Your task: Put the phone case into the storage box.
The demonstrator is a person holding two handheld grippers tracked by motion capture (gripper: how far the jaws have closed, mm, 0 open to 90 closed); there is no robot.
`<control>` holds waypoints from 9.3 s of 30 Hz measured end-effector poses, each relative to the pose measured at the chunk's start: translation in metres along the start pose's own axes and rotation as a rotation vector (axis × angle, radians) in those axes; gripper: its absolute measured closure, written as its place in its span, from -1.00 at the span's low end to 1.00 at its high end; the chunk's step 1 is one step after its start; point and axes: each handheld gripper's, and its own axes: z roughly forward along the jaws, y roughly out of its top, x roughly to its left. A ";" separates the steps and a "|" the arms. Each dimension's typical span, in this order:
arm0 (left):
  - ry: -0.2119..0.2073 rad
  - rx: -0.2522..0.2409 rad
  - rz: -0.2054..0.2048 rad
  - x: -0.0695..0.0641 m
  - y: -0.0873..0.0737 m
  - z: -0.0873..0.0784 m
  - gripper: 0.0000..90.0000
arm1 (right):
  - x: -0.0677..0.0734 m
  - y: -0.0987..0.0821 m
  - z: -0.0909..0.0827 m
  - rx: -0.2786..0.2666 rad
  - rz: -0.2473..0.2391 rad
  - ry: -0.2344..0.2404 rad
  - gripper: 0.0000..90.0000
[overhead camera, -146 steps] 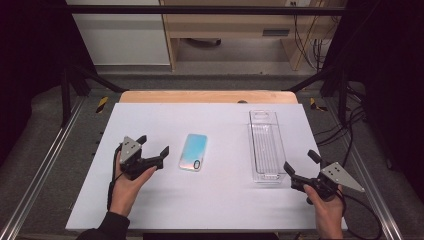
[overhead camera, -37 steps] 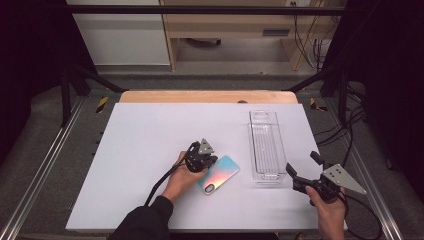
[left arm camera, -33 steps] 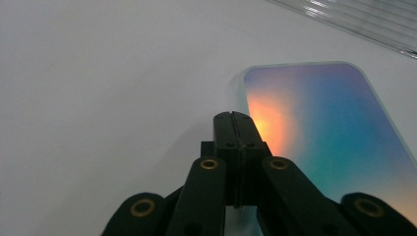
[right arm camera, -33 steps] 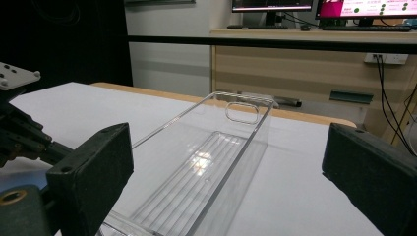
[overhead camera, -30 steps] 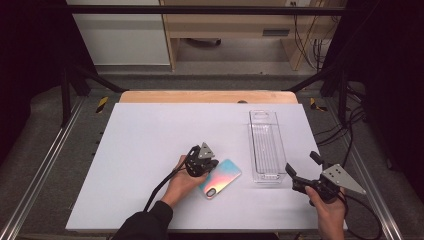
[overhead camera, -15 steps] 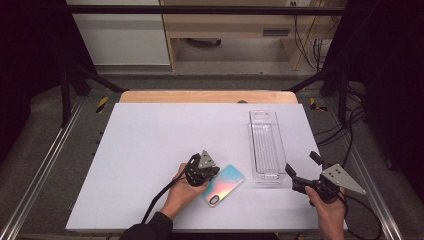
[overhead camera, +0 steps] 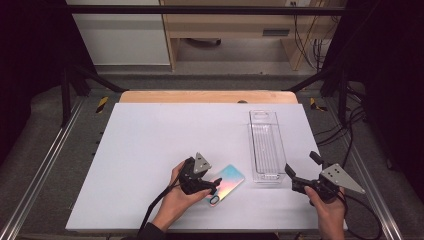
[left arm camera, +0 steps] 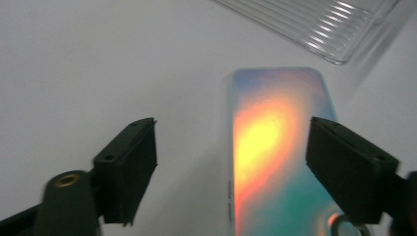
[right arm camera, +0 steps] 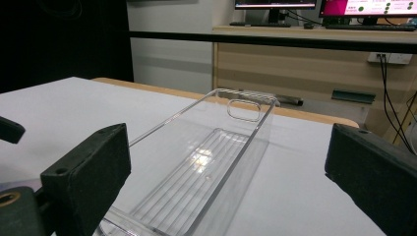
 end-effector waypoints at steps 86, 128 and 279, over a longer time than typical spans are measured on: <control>-0.089 0.120 0.028 0.051 0.038 -0.081 -0.63 | 0.192 0.039 0.091 0.134 -0.937 0.288 -0.59; -0.163 0.133 -0.033 0.063 0.054 -0.092 -0.63 | 0.225 0.035 0.098 0.021 -1.277 0.237 0.71; 0.251 -0.569 -0.194 0.092 -0.104 -0.123 -0.96 | 0.004 0.118 0.142 0.153 -0.033 0.157 0.81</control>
